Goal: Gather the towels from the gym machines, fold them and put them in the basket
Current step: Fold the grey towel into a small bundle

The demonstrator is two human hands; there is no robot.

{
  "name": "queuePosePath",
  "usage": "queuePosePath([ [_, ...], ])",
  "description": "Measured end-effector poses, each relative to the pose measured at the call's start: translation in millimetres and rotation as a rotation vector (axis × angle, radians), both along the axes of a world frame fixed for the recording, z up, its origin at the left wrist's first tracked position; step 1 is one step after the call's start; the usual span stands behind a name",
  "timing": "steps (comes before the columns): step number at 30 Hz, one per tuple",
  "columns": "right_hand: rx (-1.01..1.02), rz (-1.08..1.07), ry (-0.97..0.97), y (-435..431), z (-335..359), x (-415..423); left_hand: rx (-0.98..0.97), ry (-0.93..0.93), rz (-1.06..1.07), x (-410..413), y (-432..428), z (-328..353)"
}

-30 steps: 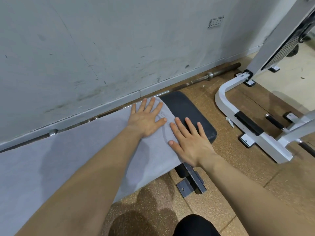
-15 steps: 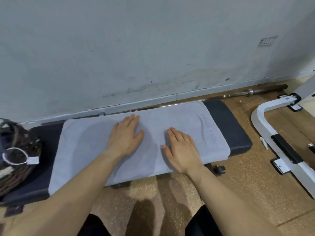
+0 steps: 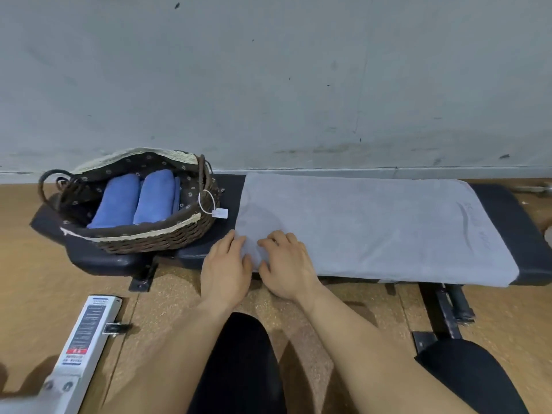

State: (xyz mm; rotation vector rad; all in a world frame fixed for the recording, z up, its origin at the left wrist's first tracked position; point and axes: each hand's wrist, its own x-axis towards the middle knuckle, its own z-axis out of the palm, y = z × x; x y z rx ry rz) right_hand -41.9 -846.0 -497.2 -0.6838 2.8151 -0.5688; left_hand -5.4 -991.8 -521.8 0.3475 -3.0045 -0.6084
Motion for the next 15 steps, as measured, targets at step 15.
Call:
queuePosePath([
  [15,-0.116,-0.148,0.062,-31.1,-23.3,14.5,0.782,0.094,0.238,-4.5,-8.7,30.5],
])
